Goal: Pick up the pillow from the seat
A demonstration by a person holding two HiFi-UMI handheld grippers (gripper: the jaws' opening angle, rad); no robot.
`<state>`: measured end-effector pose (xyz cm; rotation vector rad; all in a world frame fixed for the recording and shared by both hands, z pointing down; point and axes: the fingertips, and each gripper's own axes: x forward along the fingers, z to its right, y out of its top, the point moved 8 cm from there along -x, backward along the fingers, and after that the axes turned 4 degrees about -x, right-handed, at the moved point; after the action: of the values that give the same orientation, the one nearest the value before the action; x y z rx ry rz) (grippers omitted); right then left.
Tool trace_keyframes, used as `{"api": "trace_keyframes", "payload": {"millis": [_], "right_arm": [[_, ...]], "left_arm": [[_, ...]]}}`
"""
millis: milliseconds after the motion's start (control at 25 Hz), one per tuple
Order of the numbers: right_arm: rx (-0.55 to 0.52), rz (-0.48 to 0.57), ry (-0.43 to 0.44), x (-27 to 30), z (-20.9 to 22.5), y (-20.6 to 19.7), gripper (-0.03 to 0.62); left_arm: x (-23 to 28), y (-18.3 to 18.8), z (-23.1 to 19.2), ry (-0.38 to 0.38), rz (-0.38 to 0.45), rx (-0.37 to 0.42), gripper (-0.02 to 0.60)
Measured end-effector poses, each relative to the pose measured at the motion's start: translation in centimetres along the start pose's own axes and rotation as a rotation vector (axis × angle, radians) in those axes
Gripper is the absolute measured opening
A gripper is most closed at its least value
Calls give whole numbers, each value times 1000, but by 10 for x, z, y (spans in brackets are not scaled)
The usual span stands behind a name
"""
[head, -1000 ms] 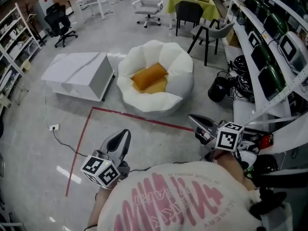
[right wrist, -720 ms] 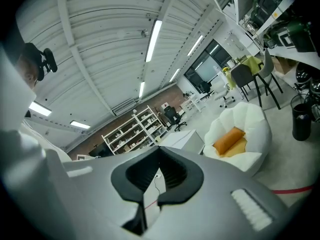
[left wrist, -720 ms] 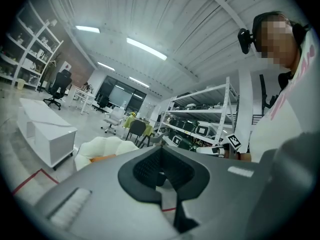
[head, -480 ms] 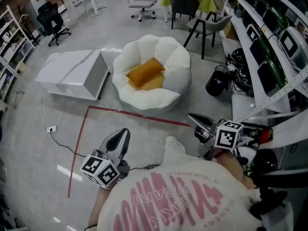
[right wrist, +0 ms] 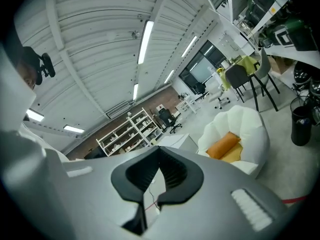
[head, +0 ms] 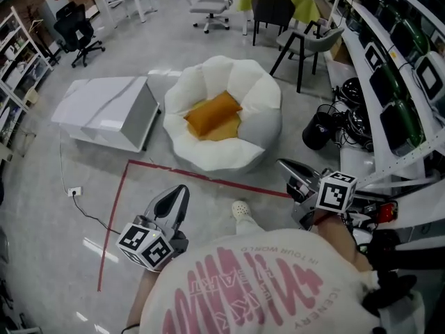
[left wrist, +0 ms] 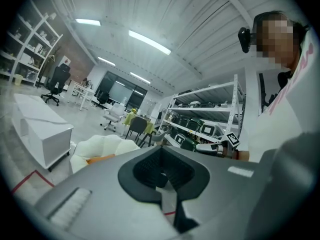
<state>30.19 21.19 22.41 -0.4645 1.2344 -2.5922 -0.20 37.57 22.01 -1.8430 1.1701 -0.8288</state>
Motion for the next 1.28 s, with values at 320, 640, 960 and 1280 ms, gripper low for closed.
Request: {"api": "trace_keyframes", "payload": {"millis": [320,640,960,1280], "right_arm": [[-39,-30,56,60,36,54,5],[-34,-48,68,99,81,88,5],[-4,-123,82,132,113,89,5],[-3,-151,84,143,145,103,5]], "left_arm": [[55,44,-32,31,29,15,12],[97,57,-62,68,24,4,12],[119,46,-86,122,11,-46,12],[151,44,-92,135,9,-51,12]]}}
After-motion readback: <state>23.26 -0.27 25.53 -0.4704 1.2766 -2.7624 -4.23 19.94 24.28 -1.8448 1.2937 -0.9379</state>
